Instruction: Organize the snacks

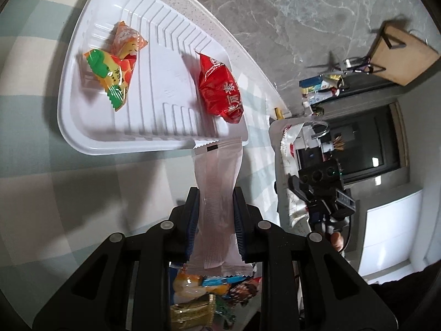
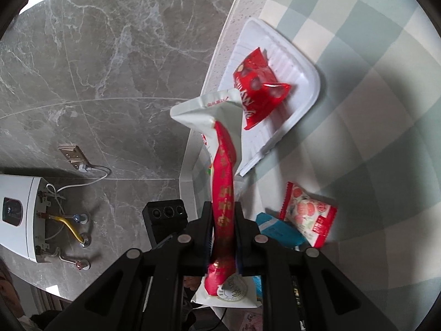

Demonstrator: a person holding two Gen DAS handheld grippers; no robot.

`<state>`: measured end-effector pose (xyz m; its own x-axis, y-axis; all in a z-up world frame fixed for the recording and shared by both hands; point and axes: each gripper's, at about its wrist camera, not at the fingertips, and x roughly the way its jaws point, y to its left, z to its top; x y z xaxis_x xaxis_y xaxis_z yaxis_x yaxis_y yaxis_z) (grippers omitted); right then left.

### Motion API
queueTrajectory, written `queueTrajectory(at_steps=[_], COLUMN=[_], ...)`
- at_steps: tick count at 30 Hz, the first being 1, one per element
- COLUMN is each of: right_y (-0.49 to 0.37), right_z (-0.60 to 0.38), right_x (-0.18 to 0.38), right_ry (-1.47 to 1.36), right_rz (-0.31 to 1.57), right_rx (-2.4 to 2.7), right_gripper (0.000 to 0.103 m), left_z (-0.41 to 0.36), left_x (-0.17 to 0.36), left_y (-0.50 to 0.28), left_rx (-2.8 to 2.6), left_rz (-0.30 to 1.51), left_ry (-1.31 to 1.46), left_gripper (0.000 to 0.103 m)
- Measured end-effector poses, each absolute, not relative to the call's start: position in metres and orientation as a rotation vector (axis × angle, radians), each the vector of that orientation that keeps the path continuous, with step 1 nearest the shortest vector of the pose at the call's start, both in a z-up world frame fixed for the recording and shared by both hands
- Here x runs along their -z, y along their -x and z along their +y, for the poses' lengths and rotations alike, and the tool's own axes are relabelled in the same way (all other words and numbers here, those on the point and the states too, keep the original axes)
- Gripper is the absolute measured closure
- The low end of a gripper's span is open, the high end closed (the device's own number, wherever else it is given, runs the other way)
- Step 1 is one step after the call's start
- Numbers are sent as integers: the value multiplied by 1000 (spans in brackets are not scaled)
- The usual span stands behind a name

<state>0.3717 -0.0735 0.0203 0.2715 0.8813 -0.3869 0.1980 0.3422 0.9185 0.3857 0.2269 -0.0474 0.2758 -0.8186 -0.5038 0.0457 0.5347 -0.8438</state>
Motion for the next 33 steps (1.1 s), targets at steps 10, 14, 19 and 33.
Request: queueTrajectory(at_steps=[10, 14, 19, 33], right_y=[-381, -391, -412, -469], right_z=[-66, -61, -52, -22], right_x=[-20, -21, -25, -15], right_ry=[-1206, -1208, -1177, -1122], right_rz=[1234, 1236, 1240, 1284], right_rx=[-662, -671, -680, -680], right_gripper=[88, 88, 88, 88], left_z=[232, 239, 251, 274], left_x=[33, 27, 24, 24], left_y=[-391, -398, -413, -458], left_rx=[714, 702, 658, 549], left_rz=[1102, 1071, 1044, 1012], left_ry=[943, 959, 986, 980], left_gripper=[82, 82, 82, 81])
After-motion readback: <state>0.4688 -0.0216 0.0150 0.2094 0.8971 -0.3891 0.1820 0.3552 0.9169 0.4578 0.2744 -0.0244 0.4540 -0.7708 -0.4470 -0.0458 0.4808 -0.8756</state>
